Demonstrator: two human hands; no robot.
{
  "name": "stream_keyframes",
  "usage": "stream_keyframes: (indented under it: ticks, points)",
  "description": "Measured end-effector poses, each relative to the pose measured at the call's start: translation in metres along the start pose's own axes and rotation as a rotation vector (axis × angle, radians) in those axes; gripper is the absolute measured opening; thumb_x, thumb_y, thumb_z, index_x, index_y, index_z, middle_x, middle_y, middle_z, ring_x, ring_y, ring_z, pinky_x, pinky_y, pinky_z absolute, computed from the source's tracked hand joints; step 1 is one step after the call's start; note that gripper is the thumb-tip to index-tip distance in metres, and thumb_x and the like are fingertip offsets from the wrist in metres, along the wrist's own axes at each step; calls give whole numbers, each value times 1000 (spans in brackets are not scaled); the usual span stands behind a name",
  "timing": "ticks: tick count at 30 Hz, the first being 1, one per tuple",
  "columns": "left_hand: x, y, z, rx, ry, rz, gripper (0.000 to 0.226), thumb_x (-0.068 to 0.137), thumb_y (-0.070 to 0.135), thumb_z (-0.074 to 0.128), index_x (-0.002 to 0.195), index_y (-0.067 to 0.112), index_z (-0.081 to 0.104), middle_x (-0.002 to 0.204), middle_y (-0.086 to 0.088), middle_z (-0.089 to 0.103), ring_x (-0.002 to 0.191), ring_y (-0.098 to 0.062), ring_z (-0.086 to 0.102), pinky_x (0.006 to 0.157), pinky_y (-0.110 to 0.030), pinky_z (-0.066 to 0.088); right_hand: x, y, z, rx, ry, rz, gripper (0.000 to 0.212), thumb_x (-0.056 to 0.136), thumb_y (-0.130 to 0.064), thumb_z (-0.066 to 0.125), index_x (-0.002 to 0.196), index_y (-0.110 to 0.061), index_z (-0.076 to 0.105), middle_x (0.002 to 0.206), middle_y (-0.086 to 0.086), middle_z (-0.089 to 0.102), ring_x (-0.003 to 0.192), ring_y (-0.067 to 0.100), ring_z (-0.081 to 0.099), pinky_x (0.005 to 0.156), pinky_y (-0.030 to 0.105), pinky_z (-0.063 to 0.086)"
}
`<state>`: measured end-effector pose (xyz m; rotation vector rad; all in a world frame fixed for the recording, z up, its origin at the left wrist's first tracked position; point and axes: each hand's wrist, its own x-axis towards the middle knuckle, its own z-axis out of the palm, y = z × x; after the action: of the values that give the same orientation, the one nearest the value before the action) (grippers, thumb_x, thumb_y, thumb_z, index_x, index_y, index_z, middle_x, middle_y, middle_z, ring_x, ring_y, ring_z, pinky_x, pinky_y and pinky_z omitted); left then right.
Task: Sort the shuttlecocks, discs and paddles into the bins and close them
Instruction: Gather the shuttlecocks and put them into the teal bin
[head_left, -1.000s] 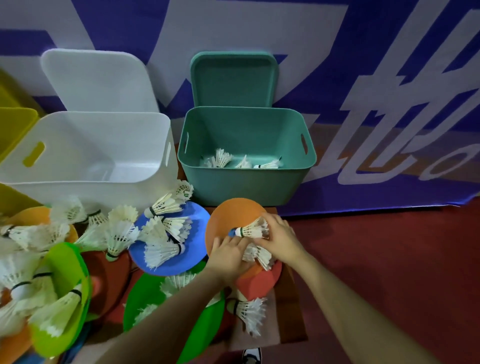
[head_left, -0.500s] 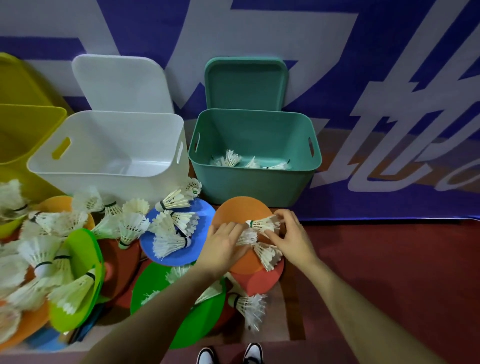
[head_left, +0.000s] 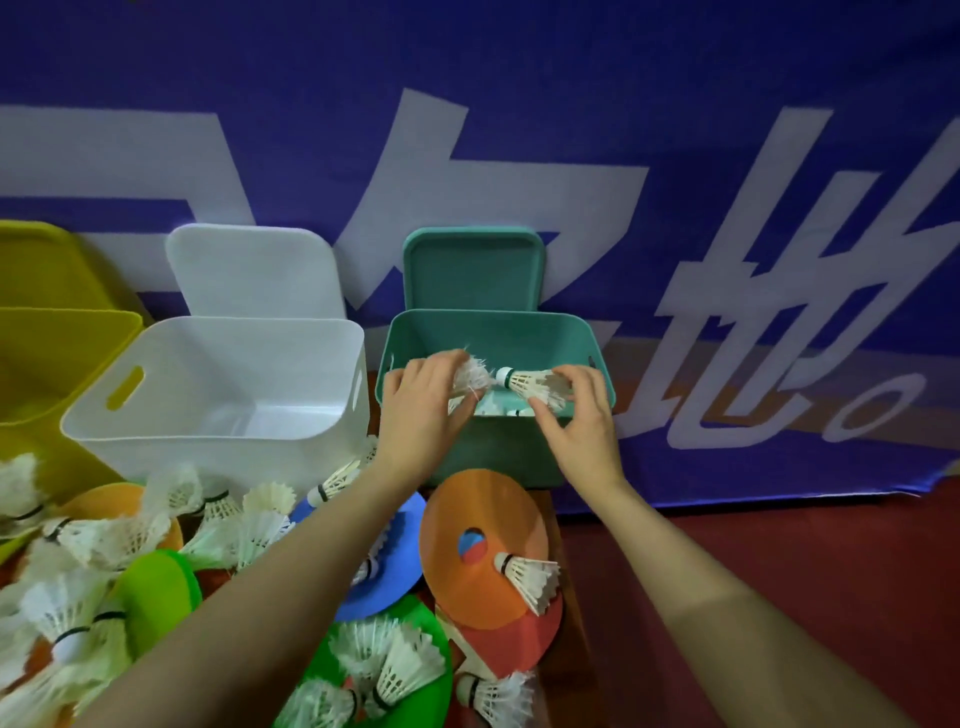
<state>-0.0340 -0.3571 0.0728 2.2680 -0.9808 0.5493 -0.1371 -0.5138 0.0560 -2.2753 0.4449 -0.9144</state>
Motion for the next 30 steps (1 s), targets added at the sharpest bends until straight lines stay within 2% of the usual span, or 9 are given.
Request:
stream_keyframes:
  ticks: [2,5,7,9,11,16,23,28,30]
  points:
    - [23,-2,-1,26,-1,-29,41,86,28,64,124,15,53,118,-3,62,108,-26,54,87,-31,25,21,-1,4,-31,33,14,36,86,-19,65,117,-8,52,118,6,46,106,19,49,81,17,37]
    - [49,-7,3,72,-69,-123,49,93,31,54,137,17,40,137,-5,49,123,-27,44,97,-37,27,44,2,10,-86,28,76,45,87,-25,65,125,-8,48,128,8,45,116,25,46,93,33,43]
    - [55,-10,9,119,-174,-188,59,95,34,49,146,18,24,152,-6,29,133,-29,32,104,-41,25,53,7,12,-104,-83,136,56,89,-31,60,138,-13,39,146,9,32,134,26,31,104,37,34]
    - [53,-14,14,150,-261,-220,64,95,36,48,148,19,18,156,-6,18,137,-31,25,108,-44,22,51,14,12,-157,-192,181,59,92,-36,55,144,-22,31,154,7,19,141,25,15,110,40,26]
    - [42,-16,20,132,-299,-223,63,94,34,49,148,19,20,155,-5,19,137,-31,24,108,-44,21,42,23,11,-184,-238,187,55,93,-35,53,144,-25,33,154,6,20,141,26,16,111,41,25]
    - [7,-14,22,73,-325,-193,58,94,34,50,145,16,29,152,-5,29,136,-27,28,109,-40,20,4,32,6,-167,-244,119,44,94,-26,53,137,-17,45,134,6,42,126,22,37,102,34,35]
    - [-42,-6,10,29,-388,-44,54,94,36,47,142,16,33,145,-2,38,132,-22,33,105,-33,21,-56,35,2,-152,-236,135,42,92,-23,57,132,-14,52,121,5,50,113,20,42,97,27,34]
    - [-79,3,16,-5,-527,29,56,94,42,45,142,16,34,144,-2,38,131,-22,32,104,-34,22,-98,45,-1,-175,-397,218,46,88,-30,62,132,-18,51,123,4,49,114,23,45,100,34,37]
    - [-97,7,18,-16,-561,45,63,89,54,35,139,17,39,140,-3,43,128,-23,36,101,-34,24,-111,51,-1,-210,-493,272,53,86,-38,63,134,-23,48,127,2,47,118,23,44,101,37,36]
